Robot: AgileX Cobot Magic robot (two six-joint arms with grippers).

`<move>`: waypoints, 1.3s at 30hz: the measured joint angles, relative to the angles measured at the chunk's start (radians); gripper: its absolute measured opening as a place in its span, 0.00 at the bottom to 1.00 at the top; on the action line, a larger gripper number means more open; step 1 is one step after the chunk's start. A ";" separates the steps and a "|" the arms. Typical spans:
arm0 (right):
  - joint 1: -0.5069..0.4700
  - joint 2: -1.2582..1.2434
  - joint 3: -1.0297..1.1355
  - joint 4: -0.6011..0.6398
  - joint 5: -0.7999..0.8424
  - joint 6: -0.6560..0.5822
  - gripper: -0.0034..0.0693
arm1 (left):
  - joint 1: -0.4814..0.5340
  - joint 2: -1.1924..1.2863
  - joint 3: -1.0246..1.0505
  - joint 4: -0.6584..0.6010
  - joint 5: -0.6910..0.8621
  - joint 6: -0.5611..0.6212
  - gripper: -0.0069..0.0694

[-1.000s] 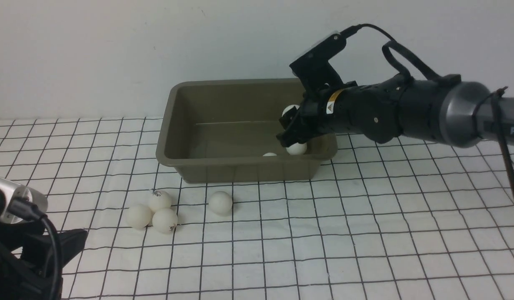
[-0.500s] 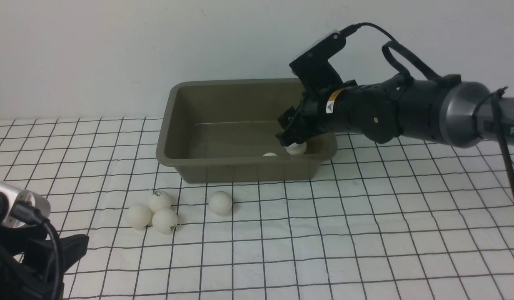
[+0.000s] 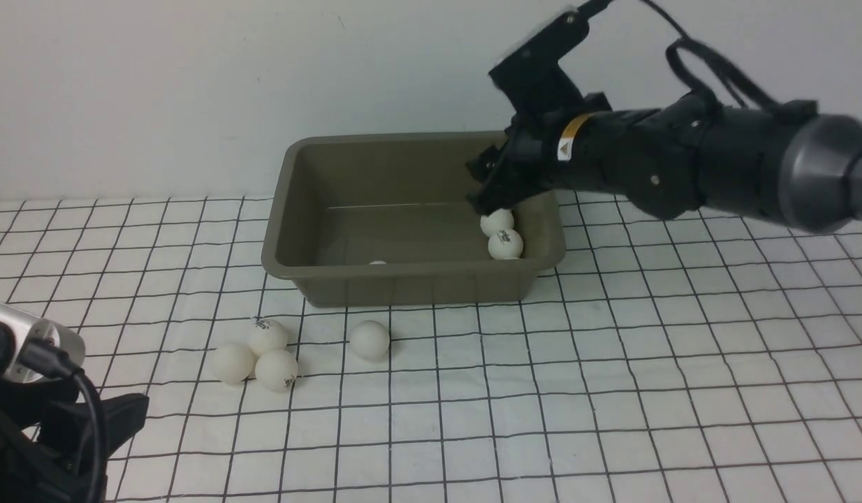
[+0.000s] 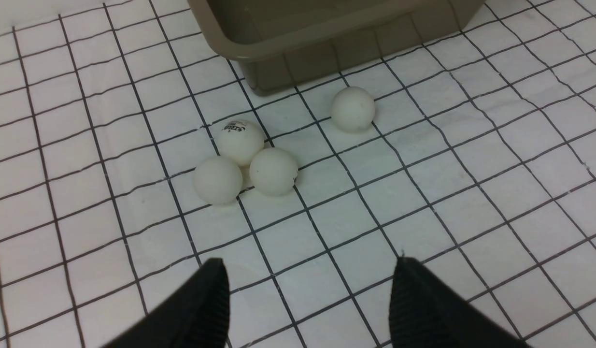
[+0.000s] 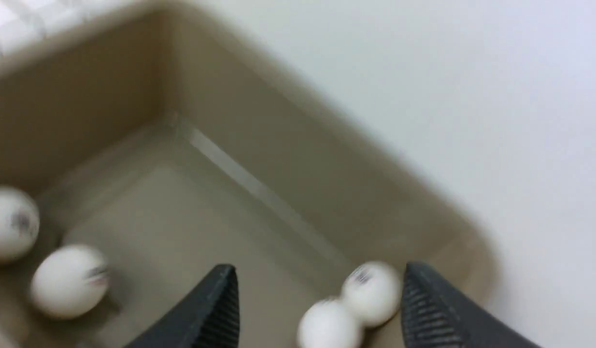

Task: Put the table tennis balls into the box on the white checkered tablecloth.
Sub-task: 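Reach for and grasp a ping pong ball on the table beside the basket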

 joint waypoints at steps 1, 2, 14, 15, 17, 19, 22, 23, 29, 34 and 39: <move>-0.003 -0.012 0.000 -0.001 0.001 0.003 0.62 | 0.000 0.000 0.000 0.000 0.000 0.000 0.62; -0.011 -0.043 0.000 -0.002 0.006 0.012 0.62 | 0.000 0.000 0.000 0.000 0.000 0.000 0.62; -0.198 -0.339 0.000 -0.045 0.196 0.075 0.56 | 0.000 0.000 0.000 0.000 0.000 0.000 0.62; -0.219 -0.362 0.000 -0.053 0.234 0.076 0.56 | 0.000 0.000 0.000 0.000 0.000 0.000 0.62; -0.247 -0.402 0.000 -0.071 0.276 0.076 0.56 | 0.000 0.000 0.000 0.000 0.000 0.000 0.62; -0.272 -0.433 0.000 -0.076 0.305 0.077 0.56 | 0.000 0.000 0.000 -0.003 0.000 0.000 0.62; -0.298 -0.466 0.000 -0.082 0.348 0.078 0.56 | 0.000 0.000 0.000 -0.011 0.000 0.003 0.62; -0.301 -0.475 0.000 -0.084 0.359 0.078 0.56 | 0.000 0.000 0.000 -0.015 0.000 0.009 0.62; -0.313 -0.574 0.001 -0.090 0.487 0.078 0.56 | 0.000 0.000 0.000 -0.092 0.000 0.130 0.62; -0.313 -0.679 0.001 -0.065 0.627 0.074 0.56 | 0.000 0.000 0.000 -0.214 0.000 0.223 0.62; -0.313 -0.787 0.001 0.087 0.807 0.003 0.56 | 0.000 0.004 0.000 -0.327 0.000 0.304 0.62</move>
